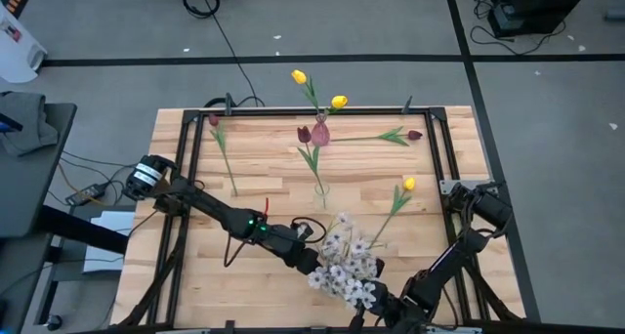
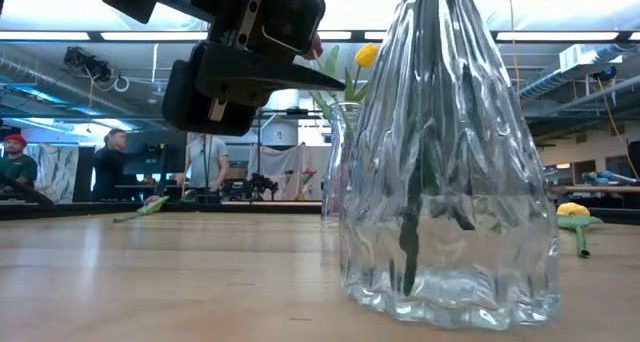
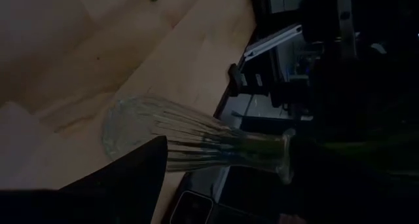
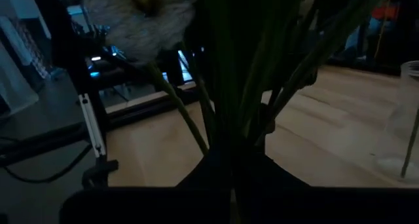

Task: Sort flowers into vase by color
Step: Put the white flowers into the bottom transparent vase

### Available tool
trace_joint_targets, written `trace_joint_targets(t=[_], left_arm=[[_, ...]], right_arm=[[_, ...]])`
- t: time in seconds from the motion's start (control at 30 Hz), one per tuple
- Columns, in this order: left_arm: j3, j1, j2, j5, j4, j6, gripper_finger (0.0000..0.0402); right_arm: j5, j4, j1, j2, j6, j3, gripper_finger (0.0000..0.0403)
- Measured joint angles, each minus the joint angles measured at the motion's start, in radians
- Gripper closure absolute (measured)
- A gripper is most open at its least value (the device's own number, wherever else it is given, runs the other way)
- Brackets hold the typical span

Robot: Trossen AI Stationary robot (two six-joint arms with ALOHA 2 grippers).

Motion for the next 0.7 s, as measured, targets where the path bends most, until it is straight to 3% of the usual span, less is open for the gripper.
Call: trace_joint_targets(t=[0.17,0.4,0.7], left_arm=[[0.000,0.000,0.000,0.023,0.023,-0.004,0.0076],[0.000,0.011,0.000,0.041,-0.002,-0.009,0.0076],[0.000,0.048,0.000,0.085,-0.045,0.003,0.0076]], right_arm=[[0.010,0.103,-0.001,-0.006,-0.087,-0.002,0.0369],[0.029,0.166,-0.002,-0.046,-0.226,-0.001,0.0271],[-0.086,0.105,0.008,-0.057,-0.219,0.000,0.0204]])
